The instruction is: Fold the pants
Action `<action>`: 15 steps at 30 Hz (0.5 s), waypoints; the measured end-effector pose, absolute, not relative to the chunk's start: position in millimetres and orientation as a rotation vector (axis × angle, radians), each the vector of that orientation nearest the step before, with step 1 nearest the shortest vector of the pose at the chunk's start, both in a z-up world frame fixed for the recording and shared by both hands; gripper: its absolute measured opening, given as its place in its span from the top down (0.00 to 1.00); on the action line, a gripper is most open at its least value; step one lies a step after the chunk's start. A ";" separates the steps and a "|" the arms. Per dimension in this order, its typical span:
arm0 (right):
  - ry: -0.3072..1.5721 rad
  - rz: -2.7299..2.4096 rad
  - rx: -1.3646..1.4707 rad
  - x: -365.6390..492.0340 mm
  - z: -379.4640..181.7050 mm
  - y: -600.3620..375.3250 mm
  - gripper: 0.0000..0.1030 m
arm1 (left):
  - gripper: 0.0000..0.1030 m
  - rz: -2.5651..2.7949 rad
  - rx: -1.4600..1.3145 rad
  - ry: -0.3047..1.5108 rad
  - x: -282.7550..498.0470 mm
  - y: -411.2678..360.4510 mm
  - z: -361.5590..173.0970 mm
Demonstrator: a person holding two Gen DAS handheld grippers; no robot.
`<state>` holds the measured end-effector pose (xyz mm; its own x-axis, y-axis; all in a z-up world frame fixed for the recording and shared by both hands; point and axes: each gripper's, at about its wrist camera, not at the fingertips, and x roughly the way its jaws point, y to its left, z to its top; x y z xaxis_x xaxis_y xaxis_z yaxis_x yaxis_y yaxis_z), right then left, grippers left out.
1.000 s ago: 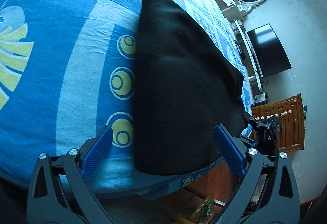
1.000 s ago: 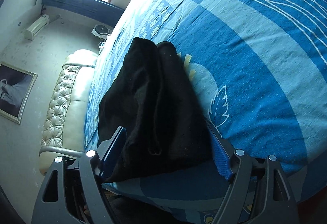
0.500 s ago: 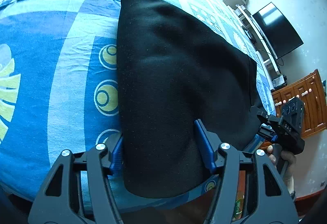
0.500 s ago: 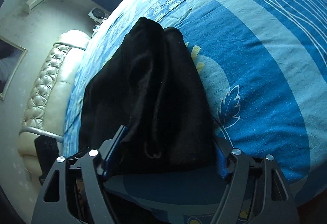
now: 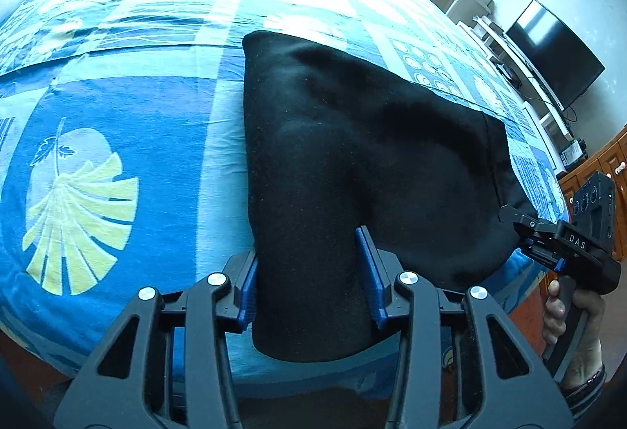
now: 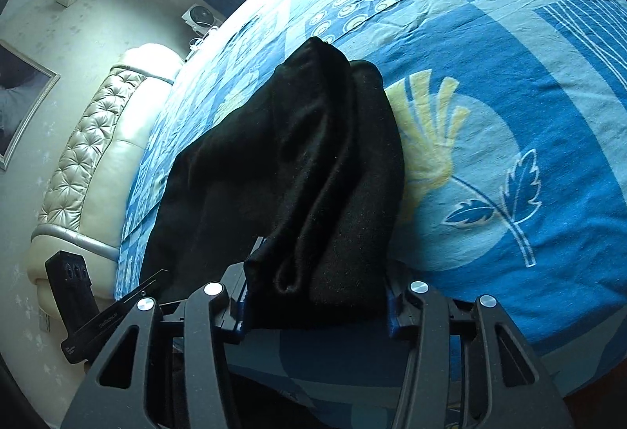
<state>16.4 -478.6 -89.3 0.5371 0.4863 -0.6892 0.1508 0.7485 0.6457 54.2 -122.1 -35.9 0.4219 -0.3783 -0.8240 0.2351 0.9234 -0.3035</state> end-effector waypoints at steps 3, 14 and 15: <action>1.015 0.248 0.710 21.9 -88.3 -461.4 0.52 | 0.59 -0.343 -0.148 1.057 51.8 -107.5 -33.0; 1.018 0.266 0.671 28.4 -87.4 -450.3 0.52 | 0.67 -0.303 -0.113 1.010 41.5 -70.1 -28.8; 1.015 0.265 0.676 27.1 -86.5 -451.2 0.52 | 0.66 -0.316 -0.120 1.005 40.7 -69.2 -27.9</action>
<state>27.1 -451.2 -86.5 0.5174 0.5026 -0.6925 0.0993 0.7685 0.6320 40.7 -69.2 -27.9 0.4954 -0.3154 -0.8094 0.2054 0.9479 -0.2436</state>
